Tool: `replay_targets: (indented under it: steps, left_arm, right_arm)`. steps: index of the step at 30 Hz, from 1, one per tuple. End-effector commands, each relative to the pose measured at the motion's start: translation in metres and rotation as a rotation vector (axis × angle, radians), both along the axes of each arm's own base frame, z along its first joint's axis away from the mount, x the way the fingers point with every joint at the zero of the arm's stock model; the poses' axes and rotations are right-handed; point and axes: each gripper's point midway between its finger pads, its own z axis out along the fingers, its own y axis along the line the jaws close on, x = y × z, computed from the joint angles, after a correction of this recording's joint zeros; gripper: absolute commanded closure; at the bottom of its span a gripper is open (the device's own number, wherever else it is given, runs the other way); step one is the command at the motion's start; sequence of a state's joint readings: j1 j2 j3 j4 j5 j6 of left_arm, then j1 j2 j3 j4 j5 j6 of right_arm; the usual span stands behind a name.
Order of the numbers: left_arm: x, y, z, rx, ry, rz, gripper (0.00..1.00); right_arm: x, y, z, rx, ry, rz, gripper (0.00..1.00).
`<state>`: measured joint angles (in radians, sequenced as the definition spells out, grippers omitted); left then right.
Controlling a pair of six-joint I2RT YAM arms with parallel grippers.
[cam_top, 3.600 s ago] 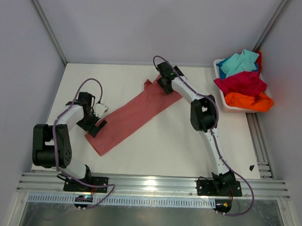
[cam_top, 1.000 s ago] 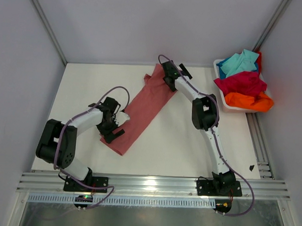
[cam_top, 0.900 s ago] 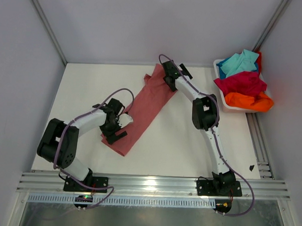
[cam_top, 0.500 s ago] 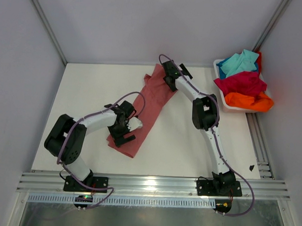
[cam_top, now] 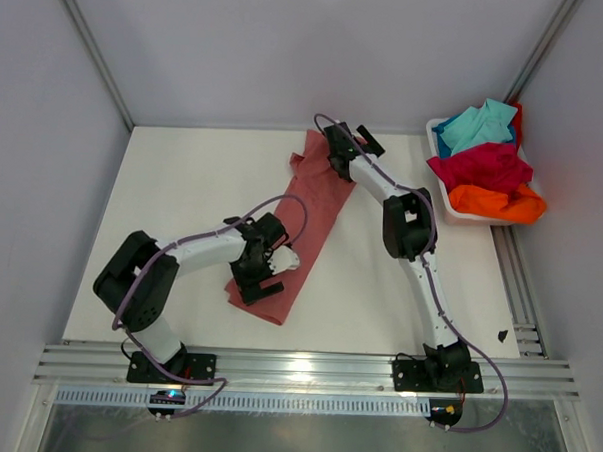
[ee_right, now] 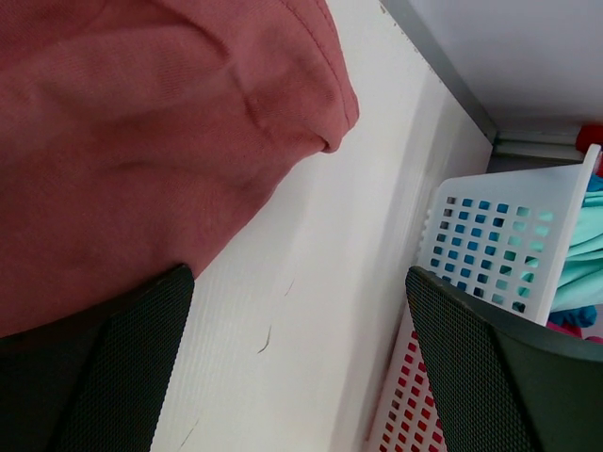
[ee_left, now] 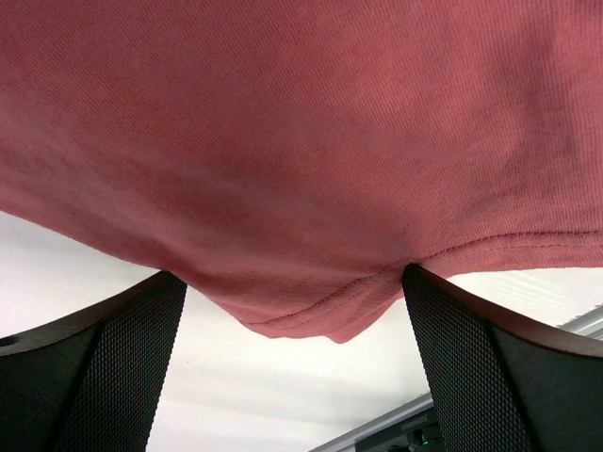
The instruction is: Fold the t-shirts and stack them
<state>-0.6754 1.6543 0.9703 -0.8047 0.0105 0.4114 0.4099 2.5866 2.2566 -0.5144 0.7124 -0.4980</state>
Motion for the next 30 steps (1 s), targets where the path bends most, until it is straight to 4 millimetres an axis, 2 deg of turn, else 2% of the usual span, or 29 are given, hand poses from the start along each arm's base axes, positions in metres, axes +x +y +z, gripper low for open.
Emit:
replay_targets:
  steps: [1,4,14,19,24,30]
  left_arm:
    - [-0.02,-0.014,-0.001,-0.025,0.06,-0.015,0.01]
    - [-0.024,-0.026,0.001,-0.044,0.051,-0.043,0.01]
    - [-0.042,-0.05,-0.017,0.014,0.074,-0.171,0.01]
    - [-0.043,-0.075,-0.019,-0.017,0.109,-0.206,0.01]
    - [-0.048,-0.094,-0.025,-0.014,0.11,-0.251,0.01]
    - [-0.076,-0.105,-0.035,-0.011,0.163,-0.302,0.01]
  right_arm:
    - [0.007,-0.009,-0.006,-0.069,-0.01,-0.002,0.01]
    - [0.01,-0.004,-0.004,-0.066,-0.019,0.011,0.01]
    - [0.012,0.008,0.004,-0.063,-0.038,0.032,0.01]
    - [0.011,0.016,0.003,-0.067,-0.038,0.044,0.01]
    - [0.013,0.019,0.011,-0.062,-0.057,0.047,0.01]
    - [0.017,0.024,0.02,-0.024,-0.08,0.052,0.01]
